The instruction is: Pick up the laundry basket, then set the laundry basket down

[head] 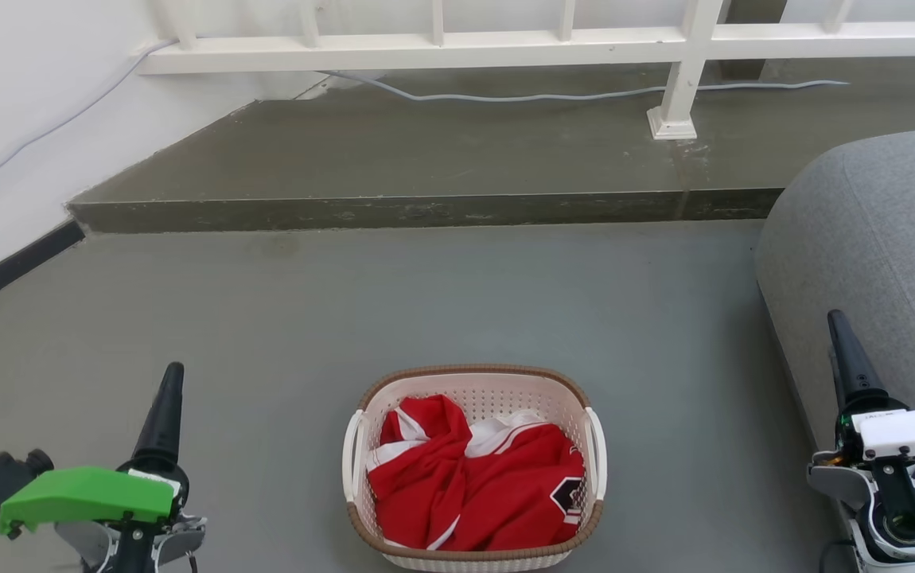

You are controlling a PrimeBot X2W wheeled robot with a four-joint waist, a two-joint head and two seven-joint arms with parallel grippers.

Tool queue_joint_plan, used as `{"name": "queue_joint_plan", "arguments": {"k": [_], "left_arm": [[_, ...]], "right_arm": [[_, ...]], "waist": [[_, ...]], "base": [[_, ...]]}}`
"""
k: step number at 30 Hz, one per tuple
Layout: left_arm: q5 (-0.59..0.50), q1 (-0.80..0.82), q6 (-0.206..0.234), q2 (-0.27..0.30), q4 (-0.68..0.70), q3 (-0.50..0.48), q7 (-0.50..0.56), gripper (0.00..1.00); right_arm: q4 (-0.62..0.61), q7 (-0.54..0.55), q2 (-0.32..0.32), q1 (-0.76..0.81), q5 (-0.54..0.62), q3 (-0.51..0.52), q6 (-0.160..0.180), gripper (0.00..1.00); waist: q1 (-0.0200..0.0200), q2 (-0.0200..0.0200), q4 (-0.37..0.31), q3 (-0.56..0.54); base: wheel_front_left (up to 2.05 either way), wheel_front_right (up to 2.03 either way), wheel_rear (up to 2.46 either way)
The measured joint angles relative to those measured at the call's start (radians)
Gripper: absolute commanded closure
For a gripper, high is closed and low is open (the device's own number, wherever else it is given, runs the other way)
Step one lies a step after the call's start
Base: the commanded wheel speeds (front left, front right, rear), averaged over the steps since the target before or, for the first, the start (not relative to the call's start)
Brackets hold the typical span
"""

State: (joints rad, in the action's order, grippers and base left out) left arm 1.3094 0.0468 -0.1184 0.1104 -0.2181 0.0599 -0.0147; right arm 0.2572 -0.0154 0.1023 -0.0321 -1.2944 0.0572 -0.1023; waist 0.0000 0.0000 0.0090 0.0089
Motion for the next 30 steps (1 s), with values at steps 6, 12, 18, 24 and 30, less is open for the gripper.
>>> {"name": "queue_joint_plan", "arguments": {"k": [6, 12, 18, 24, 30], "left_arm": [[-0.111, 0.015, 0.014, 0.02, 0.016, 0.026, -0.018, 0.0], [-0.238, 0.018, 0.037, 0.043, 0.038, 0.066, -0.035, 0.0], [-0.348, 0.036, 0.059, 0.053, 0.064, 0.104, -0.058, 0.0], [-0.437, 0.039, 0.084, 0.062, 0.079, 0.135, -0.076, 0.0], [-0.527, 0.04, 0.1, 0.063, 0.098, 0.168, -0.098, 0.0]], "right_arm": [[-0.019, -0.013, 0.024, -0.001, 0.105, -0.027, 0.022, 0.0], [-0.042, -0.037, 0.043, -0.001, 0.231, -0.059, 0.044, 0.0], [-0.062, -0.056, 0.063, -0.002, 0.351, -0.091, 0.07, 0.0], [-0.075, -0.076, 0.07, -0.002, 0.458, -0.126, 0.088, 0.0], [-0.078, -0.092, 0.082, -0.002, 0.551, -0.153, 0.105, 0.0]], "waist": [[0.0, 0.0, 0.001, 0.001], [0.0, 0.0, 0.001, 0.003], [0.0, 0.0, 0.002, 0.004], [0.0, 0.0, 0.003, 0.006], [0.0, 0.0, 0.004, 0.007]], "base": [[0.0, 0.0, 0.0], [0.0, 0.0, 0.0], [0.0, 0.0, 0.0], [0.0, 0.0, 0.0], [0.0, 0.0, 0.0]]}}
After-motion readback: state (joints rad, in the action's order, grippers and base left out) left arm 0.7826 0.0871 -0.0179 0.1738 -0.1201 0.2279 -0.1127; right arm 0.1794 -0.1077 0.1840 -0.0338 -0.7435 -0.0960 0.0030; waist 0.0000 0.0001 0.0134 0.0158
